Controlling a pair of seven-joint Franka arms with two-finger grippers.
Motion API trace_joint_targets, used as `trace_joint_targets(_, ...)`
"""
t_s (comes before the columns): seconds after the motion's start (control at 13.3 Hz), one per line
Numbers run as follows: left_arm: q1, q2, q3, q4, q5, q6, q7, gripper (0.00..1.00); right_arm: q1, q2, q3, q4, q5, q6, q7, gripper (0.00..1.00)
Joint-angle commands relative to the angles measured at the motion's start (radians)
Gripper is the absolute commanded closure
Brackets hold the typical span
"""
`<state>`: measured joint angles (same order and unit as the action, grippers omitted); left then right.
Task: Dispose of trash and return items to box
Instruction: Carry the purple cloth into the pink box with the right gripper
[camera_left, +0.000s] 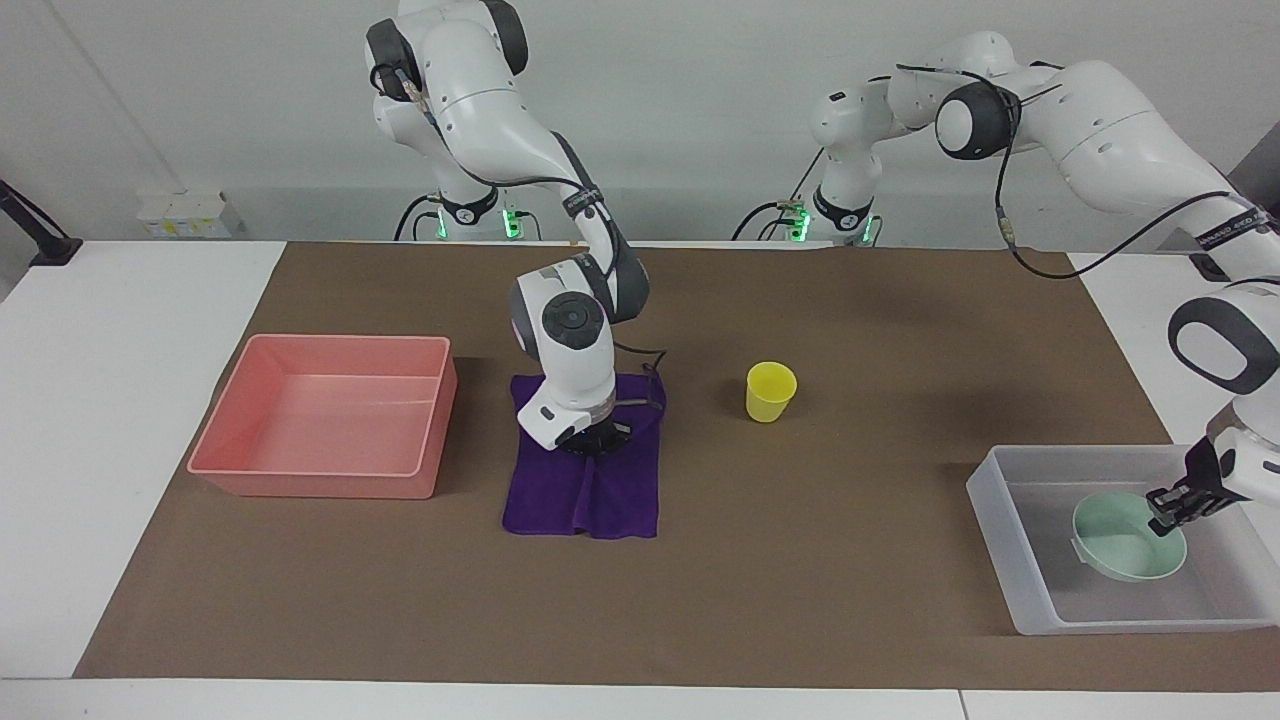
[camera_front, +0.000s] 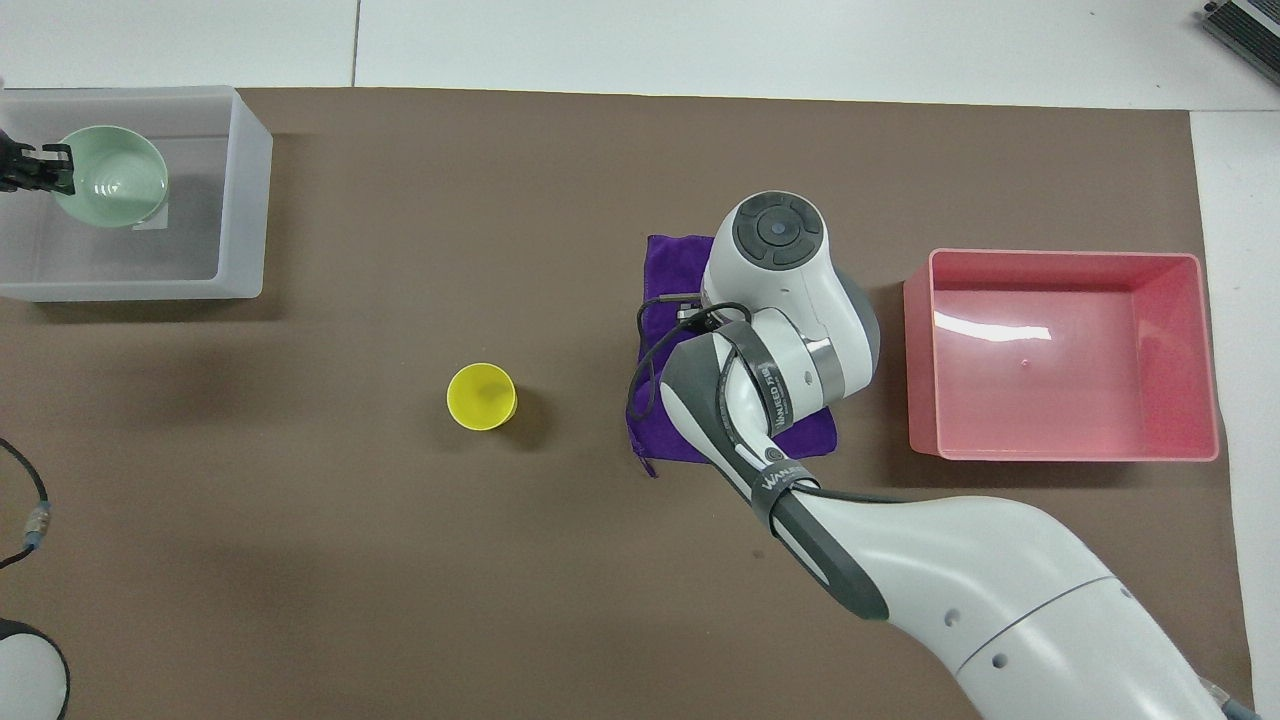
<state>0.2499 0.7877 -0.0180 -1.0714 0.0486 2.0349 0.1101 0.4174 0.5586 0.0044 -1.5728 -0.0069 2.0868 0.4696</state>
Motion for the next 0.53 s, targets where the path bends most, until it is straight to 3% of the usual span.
trace_joint_targets(0.0,-0.011,0.013,0.013,-0.022,0.020,0.042,0.008,1.00,0.004,-0.015,-0.006,0.060,-0.008,-0.067,0.044,1.00)
trace_joint_targets(0.3,-0.003,0.002,0.012,-0.050,0.023,0.048,0.010,1.00,-0.011,-0.084,-0.011,0.068,-0.001,-0.105,0.079,1.00)
trace_joint_targets(0.38,-0.001,0.002,0.012,-0.051,0.023,0.048,0.010,0.81,-0.014,-0.097,-0.011,0.088,-0.001,-0.132,0.084,1.00)
trace_joint_targets(0.45,-0.003,0.002,0.013,-0.053,0.023,0.047,0.010,0.50,-0.012,-0.097,-0.015,0.123,-0.004,-0.167,0.084,1.00)
